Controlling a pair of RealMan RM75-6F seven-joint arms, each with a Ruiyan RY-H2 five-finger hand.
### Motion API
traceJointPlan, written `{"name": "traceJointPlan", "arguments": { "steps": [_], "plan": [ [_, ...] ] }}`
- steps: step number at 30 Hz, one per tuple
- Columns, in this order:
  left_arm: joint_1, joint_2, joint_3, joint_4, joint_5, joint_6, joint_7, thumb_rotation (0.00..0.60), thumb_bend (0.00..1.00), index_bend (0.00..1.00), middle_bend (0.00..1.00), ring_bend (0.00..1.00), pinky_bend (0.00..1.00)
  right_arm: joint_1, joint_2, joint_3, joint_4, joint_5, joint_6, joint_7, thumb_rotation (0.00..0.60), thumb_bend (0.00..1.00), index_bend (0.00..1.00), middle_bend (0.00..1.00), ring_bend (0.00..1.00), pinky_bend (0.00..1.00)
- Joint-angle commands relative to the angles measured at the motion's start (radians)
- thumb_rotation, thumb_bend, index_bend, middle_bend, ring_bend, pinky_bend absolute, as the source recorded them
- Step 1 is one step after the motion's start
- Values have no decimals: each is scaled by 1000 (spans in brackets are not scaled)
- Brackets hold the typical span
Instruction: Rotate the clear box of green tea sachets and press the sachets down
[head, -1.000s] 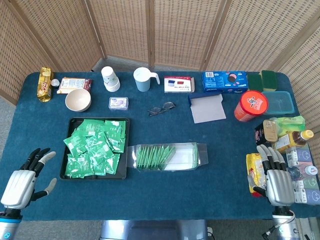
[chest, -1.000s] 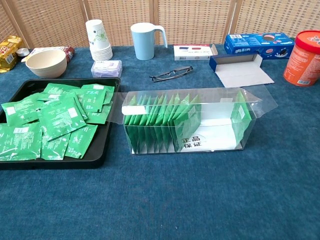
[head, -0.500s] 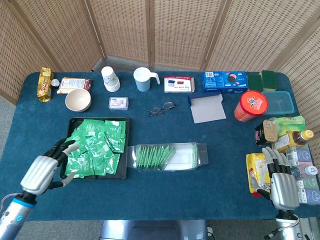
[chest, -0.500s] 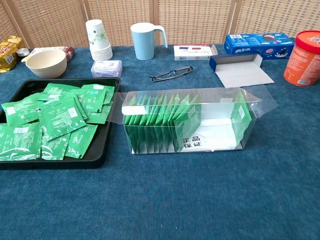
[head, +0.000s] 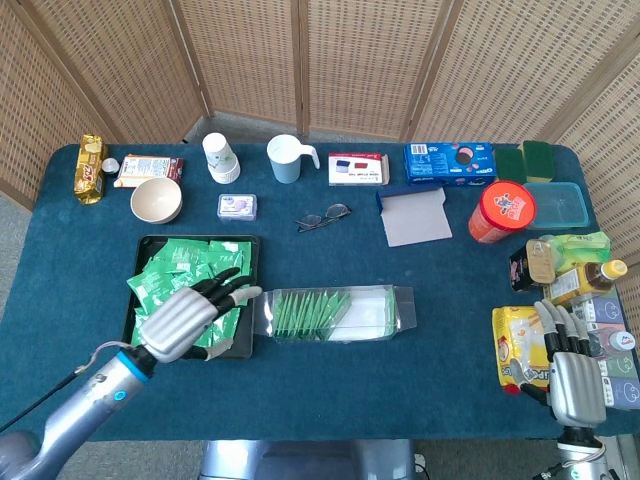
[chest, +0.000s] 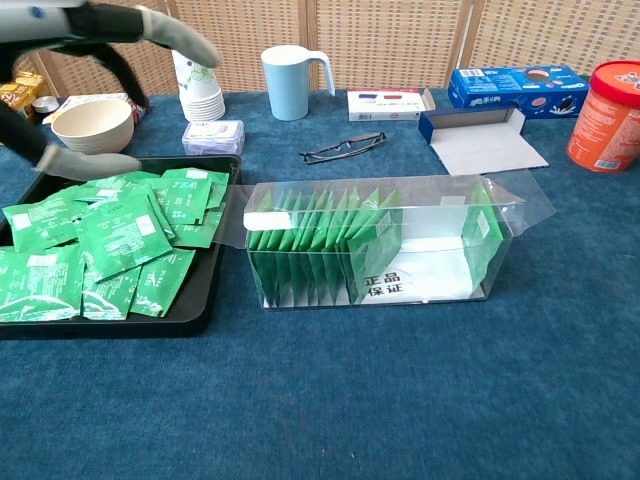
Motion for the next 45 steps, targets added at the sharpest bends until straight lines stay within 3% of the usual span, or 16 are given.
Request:
{"name": "traceJointPlan", "arguments": {
  "steps": [1, 7, 12, 19, 27, 35, 45],
  "plan": [
    [-90, -109, -50, -5, -152, -63, 187, 600, 297, 116, 93, 17, 243, 0, 0, 2, 5, 1, 0, 7, 600, 341, 0, 6, 0, 58],
    [-198, -254, -63, 11, -385, -53, 480, 588, 222, 141, 50, 0, 240, 2, 3, 6, 14, 2, -6, 24, 600, 341, 0, 6, 0, 57],
    [-268, -330, -58, -5, -553, -13, 624, 529, 158, 146, 37, 0, 238, 0, 3, 8, 26, 10, -10, 41, 600, 341, 0, 6, 0, 57],
    [-352, -430, -44, -13, -714, 116, 803, 522, 157, 152, 35, 0, 238, 3, 4, 12, 43, 14, -20, 66, 600, 341, 0, 6, 0, 57],
    [-423, -551, -60, 27, -826, 238, 899, 522, 157, 165, 34, 0, 238, -4, 14, 14, 57, 21, -16, 97, 600, 341, 0, 6, 0, 57],
    [-478, -606, -89, 86, -916, 268, 922, 520, 157, 166, 25, 0, 237, -20, 17, 10, 81, 43, -18, 130, 600, 341, 0, 4, 0, 57],
    [-523, -636, -123, 168, -944, 262, 891, 520, 158, 167, 25, 0, 238, -26, 20, 12, 85, 48, -18, 139, 600, 341, 0, 5, 0, 57]
  ]
}}
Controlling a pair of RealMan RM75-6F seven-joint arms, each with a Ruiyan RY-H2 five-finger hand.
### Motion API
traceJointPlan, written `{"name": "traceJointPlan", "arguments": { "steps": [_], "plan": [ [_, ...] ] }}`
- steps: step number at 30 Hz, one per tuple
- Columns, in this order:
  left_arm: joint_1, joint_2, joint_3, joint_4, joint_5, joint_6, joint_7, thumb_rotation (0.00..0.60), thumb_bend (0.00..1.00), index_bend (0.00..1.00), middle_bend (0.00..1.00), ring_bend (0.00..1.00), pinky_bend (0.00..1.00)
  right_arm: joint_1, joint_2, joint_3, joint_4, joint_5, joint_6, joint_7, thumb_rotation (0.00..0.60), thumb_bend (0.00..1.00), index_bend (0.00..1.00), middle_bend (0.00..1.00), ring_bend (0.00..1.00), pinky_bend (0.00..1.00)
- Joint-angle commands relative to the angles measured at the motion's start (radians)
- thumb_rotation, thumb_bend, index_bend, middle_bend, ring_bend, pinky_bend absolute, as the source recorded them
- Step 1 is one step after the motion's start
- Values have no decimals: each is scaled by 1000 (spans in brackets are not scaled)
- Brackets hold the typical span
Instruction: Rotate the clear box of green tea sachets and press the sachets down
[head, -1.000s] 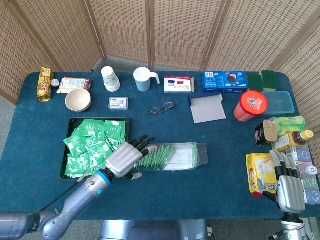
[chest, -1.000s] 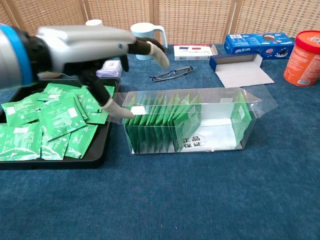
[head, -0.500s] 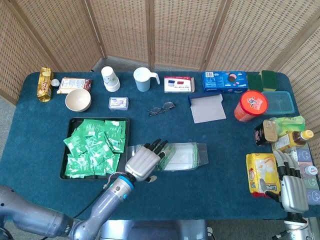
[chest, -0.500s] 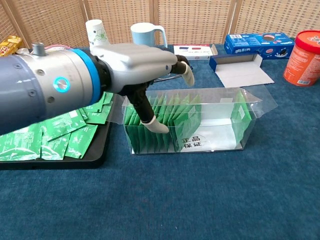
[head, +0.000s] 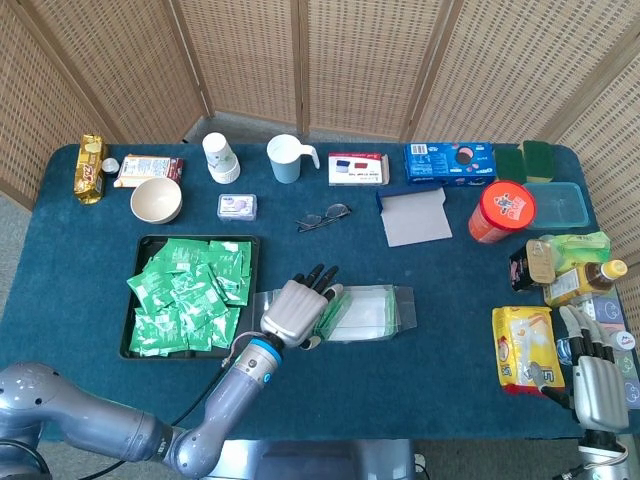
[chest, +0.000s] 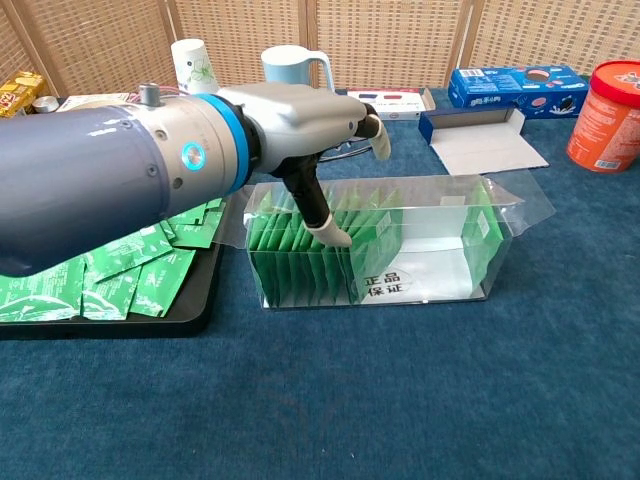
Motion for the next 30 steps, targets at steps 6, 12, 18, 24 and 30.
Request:
{"name": "traceJointPlan", "arguments": {
  "steps": [6, 12, 18, 24, 30],
  "plan": [
    [-35, -27, -37, 68, -10, -21, -51, 521, 210, 200, 26, 0, 237, -11, -2, -1, -1, 8, 6, -1, 600, 341, 0, 4, 0, 57],
    [-32, 7, -68, 59, -6, -43, -118, 515, 280, 233, 26, 0, 237, -15, -2, 0, -5, 5, 13, -4, 600, 341, 0, 4, 0, 57],
    [-18, 71, -91, 53, -16, -95, -203, 513, 305, 244, 26, 0, 238, -13, -5, 0, -12, 2, 7, -17, 600, 341, 0, 4, 0, 57],
    [-2, 122, -131, 82, -66, -195, -336, 508, 345, 252, 26, 0, 237, -15, -4, 1, -24, 6, 7, -31, 600, 341, 0, 4, 0, 57],
    [-11, 161, -157, 136, -106, -303, -436, 505, 377, 271, 26, 0, 237, -11, -6, 2, -39, 9, -2, -52, 600, 341, 0, 4, 0, 58]
  ]
}}
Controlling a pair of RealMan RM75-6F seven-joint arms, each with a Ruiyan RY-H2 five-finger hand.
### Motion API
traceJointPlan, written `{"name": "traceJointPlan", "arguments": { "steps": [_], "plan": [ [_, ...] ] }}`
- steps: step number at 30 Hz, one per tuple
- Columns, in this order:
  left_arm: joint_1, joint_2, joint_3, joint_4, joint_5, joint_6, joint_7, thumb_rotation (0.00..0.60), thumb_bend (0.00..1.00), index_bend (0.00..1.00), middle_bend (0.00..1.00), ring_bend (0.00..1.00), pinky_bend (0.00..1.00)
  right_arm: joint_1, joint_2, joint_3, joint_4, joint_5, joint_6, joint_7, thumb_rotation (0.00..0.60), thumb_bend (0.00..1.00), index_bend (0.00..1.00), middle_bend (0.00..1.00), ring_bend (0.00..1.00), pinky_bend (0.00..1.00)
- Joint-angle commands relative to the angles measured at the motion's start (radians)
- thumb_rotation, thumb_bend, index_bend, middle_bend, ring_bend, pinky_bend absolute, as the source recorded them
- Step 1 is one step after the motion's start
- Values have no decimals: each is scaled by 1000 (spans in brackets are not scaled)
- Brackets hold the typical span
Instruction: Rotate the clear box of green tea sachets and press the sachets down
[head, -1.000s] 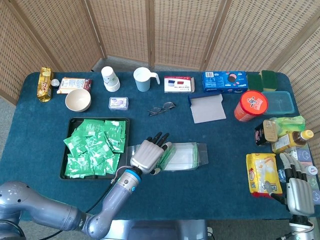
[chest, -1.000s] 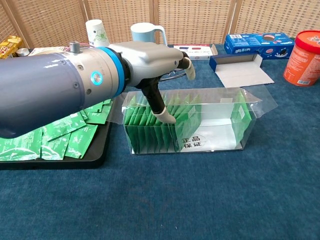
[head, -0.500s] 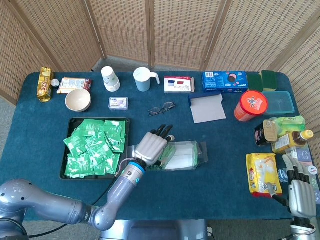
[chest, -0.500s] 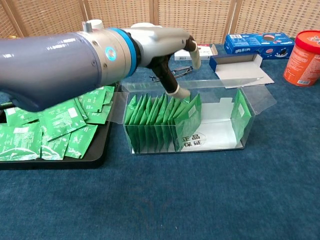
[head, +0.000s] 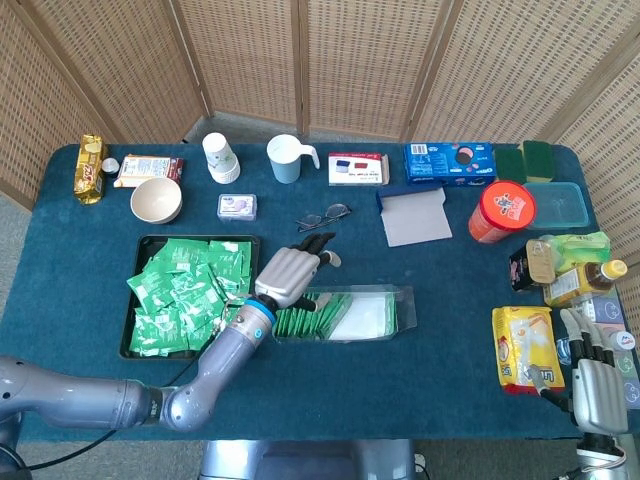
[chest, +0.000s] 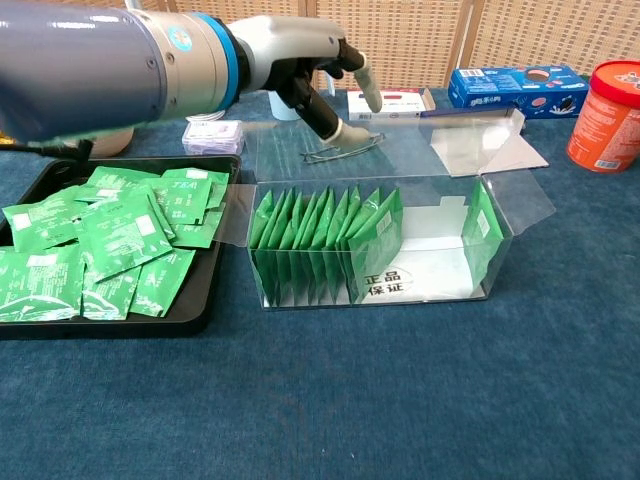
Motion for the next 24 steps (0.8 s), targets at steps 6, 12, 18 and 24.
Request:
{"name": "traceJointPlan", "arguments": {
  "steps": [6, 12, 18, 24],
  "plan": [
    [-19, 51, -43, 81, -71, -161, -153, 465, 450, 290, 27, 0, 237, 2, -5, 2, -15, 5, -5, -22, 600, 341, 0, 4, 0, 57],
    [-40, 93, -36, 115, -99, -279, -233, 360, 483, 310, 30, 0, 237, 2, -5, 4, -26, 8, -7, -32, 600, 341, 0, 4, 0, 58],
    [-63, 122, -22, 148, -122, -363, -304, 269, 494, 327, 36, 0, 238, 0, -6, 4, -28, 12, -9, -36, 600, 341, 0, 4, 0, 58],
    [-90, 142, 7, 176, -132, -414, -361, 243, 498, 338, 38, 0, 237, -1, -6, 4, -25, 16, -12, -33, 600, 341, 0, 4, 0, 60]
  ]
}}
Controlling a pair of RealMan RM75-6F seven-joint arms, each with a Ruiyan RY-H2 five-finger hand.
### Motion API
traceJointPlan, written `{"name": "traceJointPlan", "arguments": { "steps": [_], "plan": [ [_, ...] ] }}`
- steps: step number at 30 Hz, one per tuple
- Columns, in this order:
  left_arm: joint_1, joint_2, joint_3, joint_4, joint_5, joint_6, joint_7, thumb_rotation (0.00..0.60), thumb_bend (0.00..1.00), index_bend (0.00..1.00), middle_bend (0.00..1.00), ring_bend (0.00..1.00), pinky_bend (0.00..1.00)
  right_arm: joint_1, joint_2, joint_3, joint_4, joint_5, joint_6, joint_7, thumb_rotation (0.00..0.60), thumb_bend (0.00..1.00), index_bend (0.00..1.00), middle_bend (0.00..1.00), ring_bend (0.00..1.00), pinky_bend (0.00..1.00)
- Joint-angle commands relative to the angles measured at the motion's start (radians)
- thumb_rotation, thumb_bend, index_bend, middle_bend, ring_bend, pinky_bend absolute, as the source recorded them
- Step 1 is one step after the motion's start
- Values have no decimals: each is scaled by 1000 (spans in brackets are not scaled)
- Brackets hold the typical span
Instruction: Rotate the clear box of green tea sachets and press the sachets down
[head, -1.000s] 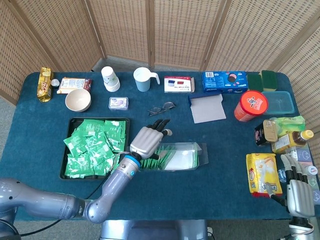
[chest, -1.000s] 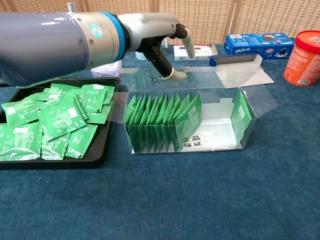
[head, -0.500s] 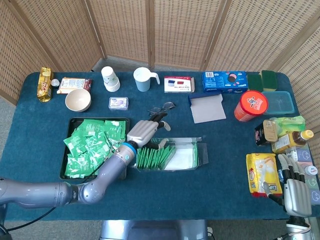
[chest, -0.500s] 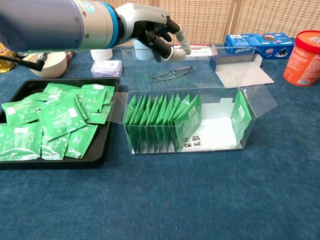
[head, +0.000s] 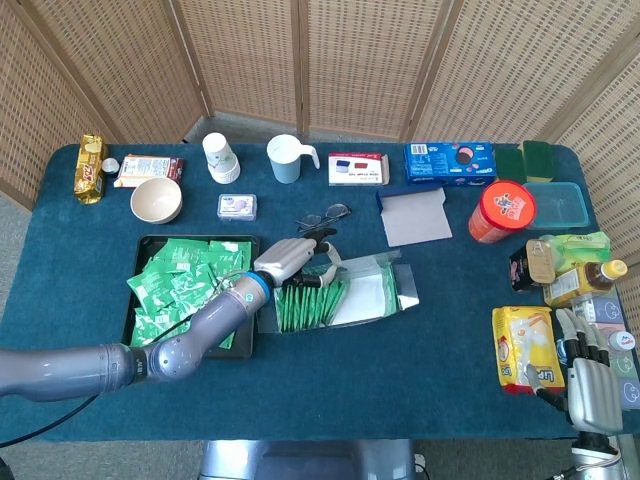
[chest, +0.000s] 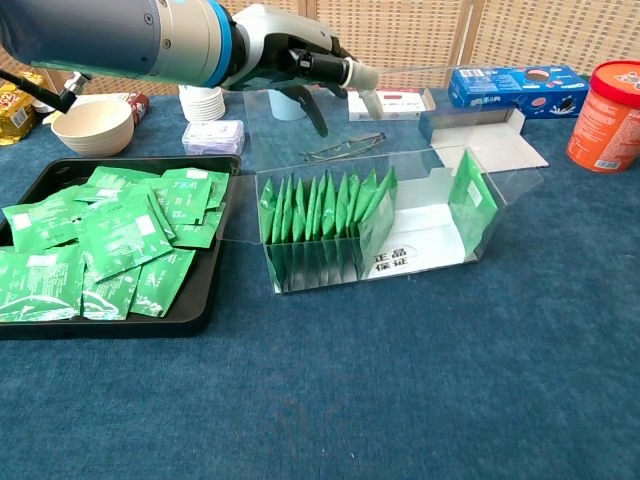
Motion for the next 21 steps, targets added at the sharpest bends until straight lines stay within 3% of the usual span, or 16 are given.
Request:
{"name": "traceJointPlan", "arguments": {
  "steps": [1, 21],
  "plan": [
    [-18, 10, 19, 17, -9, -23, -26, 243, 499, 342, 39, 0, 237, 0, 0, 0, 1, 1, -2, 1, 600, 341, 0, 4, 0, 60],
    [-109, 7, 92, 144, -53, -85, -180, 227, 500, 433, 49, 0, 238, -7, -4, 3, 8, 10, 0, 6, 600, 341, 0, 4, 0, 61]
  ]
}}
